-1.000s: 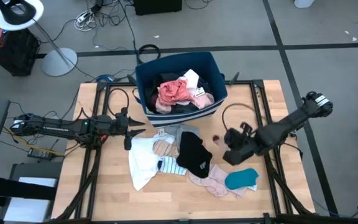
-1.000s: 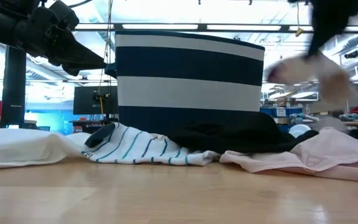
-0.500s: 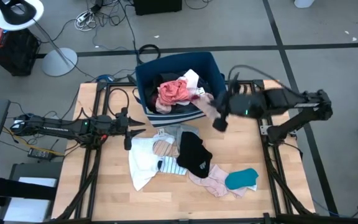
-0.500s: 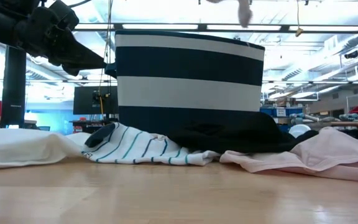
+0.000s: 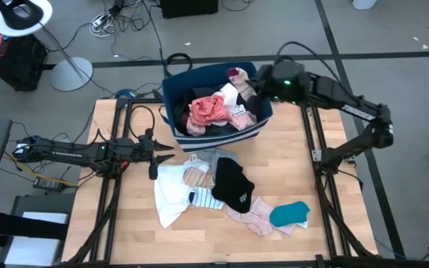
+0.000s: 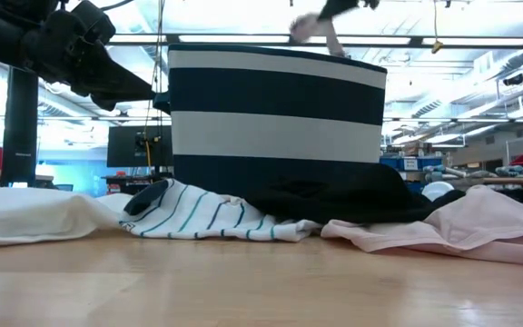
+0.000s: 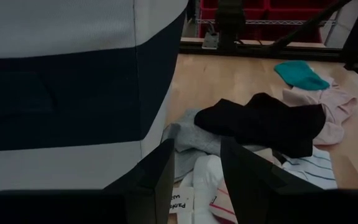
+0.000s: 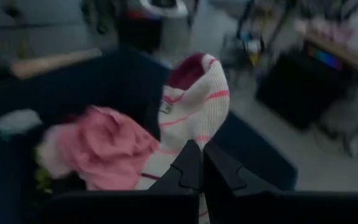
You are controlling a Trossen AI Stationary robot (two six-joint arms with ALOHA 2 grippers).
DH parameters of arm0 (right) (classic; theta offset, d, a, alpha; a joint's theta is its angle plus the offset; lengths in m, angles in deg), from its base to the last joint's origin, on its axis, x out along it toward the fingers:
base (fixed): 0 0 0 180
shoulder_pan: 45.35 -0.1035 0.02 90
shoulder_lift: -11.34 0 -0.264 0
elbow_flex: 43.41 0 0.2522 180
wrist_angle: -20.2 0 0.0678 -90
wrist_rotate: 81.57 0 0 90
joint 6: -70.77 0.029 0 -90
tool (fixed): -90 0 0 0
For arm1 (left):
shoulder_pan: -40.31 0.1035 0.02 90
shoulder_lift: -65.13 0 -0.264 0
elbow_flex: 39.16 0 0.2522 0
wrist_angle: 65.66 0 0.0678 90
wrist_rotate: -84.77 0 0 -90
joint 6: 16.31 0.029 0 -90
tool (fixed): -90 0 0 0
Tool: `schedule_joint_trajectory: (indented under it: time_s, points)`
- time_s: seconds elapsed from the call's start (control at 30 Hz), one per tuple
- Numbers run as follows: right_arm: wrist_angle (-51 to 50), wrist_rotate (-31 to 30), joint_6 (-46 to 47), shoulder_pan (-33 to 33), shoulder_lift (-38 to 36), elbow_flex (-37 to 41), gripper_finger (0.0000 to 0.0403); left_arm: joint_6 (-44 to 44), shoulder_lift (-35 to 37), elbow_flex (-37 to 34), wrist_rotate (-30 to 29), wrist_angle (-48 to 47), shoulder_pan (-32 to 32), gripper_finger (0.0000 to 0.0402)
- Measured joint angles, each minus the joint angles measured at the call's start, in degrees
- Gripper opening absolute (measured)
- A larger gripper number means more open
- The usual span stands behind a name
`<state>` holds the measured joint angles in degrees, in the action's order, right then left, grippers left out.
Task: Sort clothes
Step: Put the right brown patterned sock into the blue laundry bin, then put the blue sock into the blue laundry bin
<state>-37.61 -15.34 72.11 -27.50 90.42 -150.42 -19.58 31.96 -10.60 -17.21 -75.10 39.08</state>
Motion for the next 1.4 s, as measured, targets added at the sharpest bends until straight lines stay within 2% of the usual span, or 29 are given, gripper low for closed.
schedule_joint_trajectory:
  time_s: [0.2,0.33,0.5,0.67,0.83,0.97,1.1,1.23,1.4]
  points:
    - [-9.3,1.6,9.0,4.7,1.7,5.0,0.0033,0.0,0.0,0.0,0.0,0.0,0.0,0.0136]
    - [-10.5,6.8,12.2,6.9,1.8,7.4,0.0074,0.0,0.0,0.0,0.0,0.0,0.0,0.0137]
    - [-10.8,8.0,12.2,7.3,1.5,7.8,0.0127,0.0,0.0,0.0,0.0,0.0,0.0,0.0136]
    - [-12.9,8.9,11.7,7.1,-2.2,7.8,0.0156,0.0,0.0,0.0,0.0,-0.2,0.0,0.0137]
    - [-19.8,9.5,14.9,4.3,-7.8,7.8,0.0159,0.0,0.0,0.0,0.0,-0.2,0.0,0.0137]
    - [-26.6,10.5,20.9,-1.1,-11.8,7.8,0.0158,0.0,0.0,0.0,0.0,-0.2,0.0,0.0136]
    - [-31.1,9.3,30.0,-10.6,-15.0,9.3,0.0157,0.0,0.0,0.0,0.0,-0.2,0.0,0.0136]
    - [-31.8,6.2,41.3,-22.1,-17.9,15.9,0.0155,0.0,0.0,0.0,0.0,-0.2,0.0,0.0136]
    - [-31.3,5.9,59.4,-35.8,-19.4,27.4,0.0155,0.0,0.0,0.0,0.0,-0.2,0.0,0.0137]
